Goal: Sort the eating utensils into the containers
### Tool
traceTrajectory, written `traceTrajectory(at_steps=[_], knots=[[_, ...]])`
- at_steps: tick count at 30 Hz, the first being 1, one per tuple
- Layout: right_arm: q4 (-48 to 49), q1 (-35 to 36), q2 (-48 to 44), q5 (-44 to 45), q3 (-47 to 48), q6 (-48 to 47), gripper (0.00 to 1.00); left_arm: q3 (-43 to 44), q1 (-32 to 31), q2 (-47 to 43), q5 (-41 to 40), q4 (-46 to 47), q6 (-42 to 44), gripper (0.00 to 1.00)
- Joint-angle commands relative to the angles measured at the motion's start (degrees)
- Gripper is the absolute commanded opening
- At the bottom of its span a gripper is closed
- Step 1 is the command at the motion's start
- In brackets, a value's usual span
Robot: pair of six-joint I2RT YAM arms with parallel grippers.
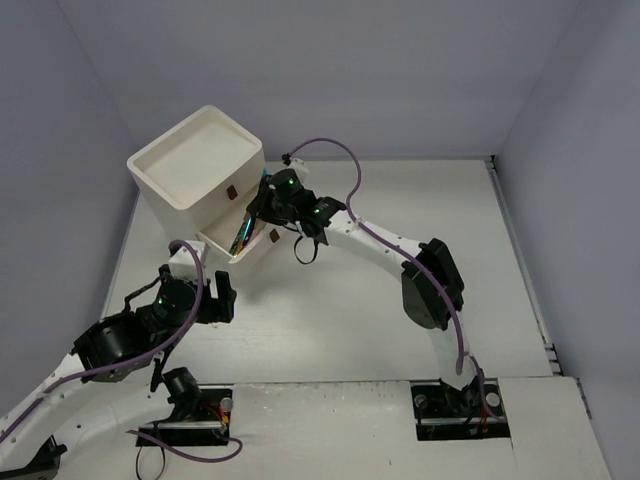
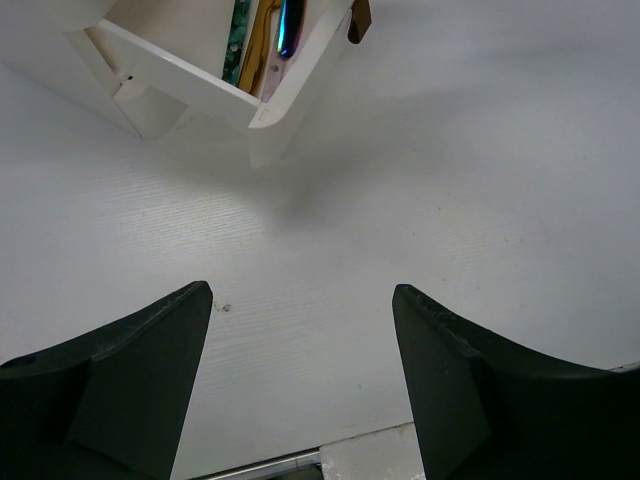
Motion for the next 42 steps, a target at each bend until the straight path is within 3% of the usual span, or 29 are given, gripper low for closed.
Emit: traceTrajectory(at_steps=[1, 2, 5, 11, 16, 25, 30, 42], knots=[[5.56, 0.42, -0.19, -1.00, 5.74, 0.74, 0.37, 2.54, 0.48, 1.22, 0.41, 2.19, -0.25, 0.70], [5.56, 0.38, -0.24, -1.51, 6.04, 0.00, 0.44, 2.60, 0.48, 1.20, 0.54, 2.19, -0.23, 0.70], [5.48, -0.04, -2.19, -2.83, 4.52, -2.95, 0.51, 2.77, 0.48, 1.47, 0.73, 2.19, -0.05, 0.70], [5.38, -3.78, -14.41, -3.07, -8.76, -9.16, 0.51, 6.11, 0.48, 7.29, 2.38, 2.36, 4.26, 0.70], [4.80, -14.27, -29.85, -2.89, -27.82, -13.34, 0.51, 13.21, 0.48, 18.85, 4.98, 2.82, 10.49, 0.70], [-3.95, -32.40, -50.37, -4.86, -47.97, -23.38, 0.51, 21.85, 0.68, 38.47, 10.20, 8.76, 15.85, 0.69], [-6.75, -38.49, -56.21, -8.53, -55.00, -25.52, 0.51, 26.03, 3.52, 48.22, 12.70, 10.52, 15.87, 0.69], [-8.15, -39.40, -58.88, -10.83, -59.82, -25.69, 0.51, 32.65, 13.85, 63.84, 12.27, 11.49, 19.61, 0.69]])
